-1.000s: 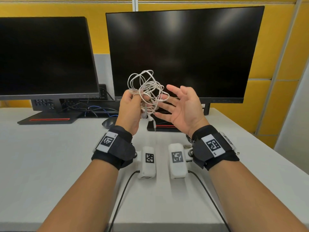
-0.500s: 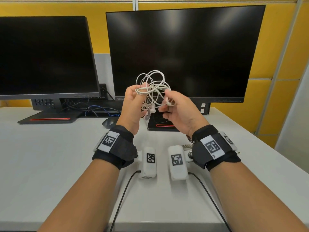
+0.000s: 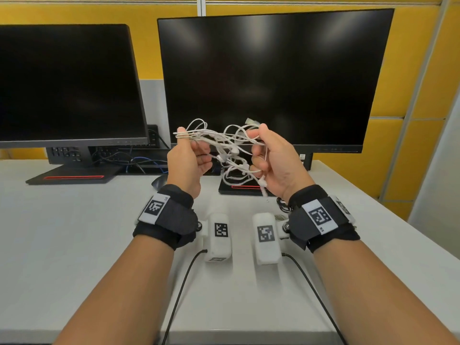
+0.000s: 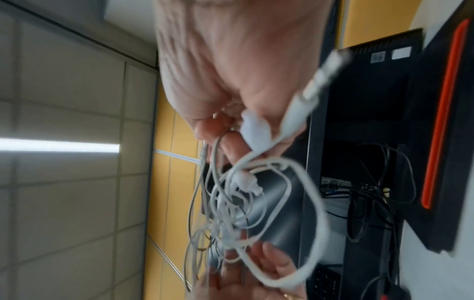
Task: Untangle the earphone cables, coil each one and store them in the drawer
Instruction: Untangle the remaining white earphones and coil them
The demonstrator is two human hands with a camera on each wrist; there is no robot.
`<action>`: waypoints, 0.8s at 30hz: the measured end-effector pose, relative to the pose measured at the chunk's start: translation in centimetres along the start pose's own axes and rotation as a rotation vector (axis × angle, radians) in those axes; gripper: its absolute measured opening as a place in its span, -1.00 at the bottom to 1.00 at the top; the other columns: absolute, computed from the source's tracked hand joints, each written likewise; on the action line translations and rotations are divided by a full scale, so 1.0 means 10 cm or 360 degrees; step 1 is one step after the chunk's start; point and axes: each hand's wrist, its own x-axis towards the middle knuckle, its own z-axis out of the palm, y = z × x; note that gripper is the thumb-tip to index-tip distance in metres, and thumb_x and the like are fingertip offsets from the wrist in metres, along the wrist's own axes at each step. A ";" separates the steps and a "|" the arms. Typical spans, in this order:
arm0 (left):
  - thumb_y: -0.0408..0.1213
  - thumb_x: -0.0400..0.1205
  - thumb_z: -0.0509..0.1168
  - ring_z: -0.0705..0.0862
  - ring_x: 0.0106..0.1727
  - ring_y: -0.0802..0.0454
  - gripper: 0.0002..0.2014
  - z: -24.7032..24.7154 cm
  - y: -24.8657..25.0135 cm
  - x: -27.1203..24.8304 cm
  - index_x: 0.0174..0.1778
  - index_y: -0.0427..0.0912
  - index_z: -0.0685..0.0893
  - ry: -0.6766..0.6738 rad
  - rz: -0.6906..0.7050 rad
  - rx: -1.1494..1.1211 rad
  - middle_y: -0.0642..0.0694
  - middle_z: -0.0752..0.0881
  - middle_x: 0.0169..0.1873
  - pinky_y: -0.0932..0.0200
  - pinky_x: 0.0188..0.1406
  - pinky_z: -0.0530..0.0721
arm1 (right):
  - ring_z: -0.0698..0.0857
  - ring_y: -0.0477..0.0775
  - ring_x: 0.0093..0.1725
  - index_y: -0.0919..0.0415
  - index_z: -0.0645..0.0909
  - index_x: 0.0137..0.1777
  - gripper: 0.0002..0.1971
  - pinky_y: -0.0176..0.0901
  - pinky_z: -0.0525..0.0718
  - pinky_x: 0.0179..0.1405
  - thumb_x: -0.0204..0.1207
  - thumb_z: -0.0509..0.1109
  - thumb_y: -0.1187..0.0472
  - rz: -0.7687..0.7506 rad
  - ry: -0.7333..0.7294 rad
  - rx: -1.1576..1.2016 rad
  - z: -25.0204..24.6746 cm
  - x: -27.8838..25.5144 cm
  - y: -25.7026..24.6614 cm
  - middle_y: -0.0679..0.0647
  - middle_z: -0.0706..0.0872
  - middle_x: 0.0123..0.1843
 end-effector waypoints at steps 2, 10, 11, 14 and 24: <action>0.22 0.73 -0.14 0.72 -0.19 -0.05 -0.33 -0.03 0.01 -0.01 -0.13 -0.22 0.70 -0.0193 -0.0029 -0.0084 -0.16 0.75 -0.20 0.09 -0.13 0.69 | 0.33 -0.16 -0.58 0.07 0.67 0.09 -0.78 -0.34 0.34 -0.60 0.69 0.24 0.01 0.0016 0.0003 0.0084 0.00 -0.01 -0.03 0.06 0.68 -0.21; 0.21 0.74 -0.12 0.47 -0.54 0.14 -0.42 -0.04 0.05 -0.01 -0.05 -0.19 0.62 -0.0398 -0.0066 -0.0447 -0.01 0.52 -0.53 0.30 -0.57 0.43 | 0.44 -0.12 -0.51 -0.01 0.64 0.14 -0.73 -0.26 0.42 -0.52 0.72 0.16 -0.08 0.0052 0.0235 0.0211 -0.04 0.04 -0.05 0.04 0.65 -0.24; 0.19 0.75 -0.10 0.46 -0.54 0.13 -0.45 -0.05 0.06 -0.02 -0.08 -0.18 0.61 -0.0394 -0.0042 -0.0483 -0.01 0.49 -0.54 0.28 -0.54 0.43 | 0.45 -0.12 -0.51 0.01 0.63 0.14 -0.73 -0.25 0.42 -0.51 0.73 0.14 -0.06 0.0059 0.0256 0.0197 -0.05 0.04 -0.04 0.04 0.63 -0.27; 0.21 0.73 -0.05 0.60 -0.34 0.06 -0.45 -0.05 0.07 -0.04 -0.01 -0.16 0.67 -0.0424 0.0037 -0.0495 -0.04 0.59 -0.39 0.11 -0.20 0.60 | 0.49 -0.10 -0.48 0.07 0.62 0.13 -0.74 -0.24 0.47 -0.48 0.73 0.14 0.00 0.0064 0.0284 0.0051 -0.05 0.06 -0.03 0.05 0.64 -0.28; -0.02 0.70 0.17 0.64 0.12 0.01 -0.80 0.03 0.08 -0.14 0.18 0.11 0.60 -0.0418 0.0199 -0.0138 0.00 0.61 0.12 -0.15 0.23 0.59 | 0.60 0.01 -0.21 0.16 0.66 0.16 -0.79 -0.15 0.63 -0.28 0.62 0.27 0.30 0.0296 0.0203 -0.0496 0.00 0.09 0.06 0.07 0.65 -0.14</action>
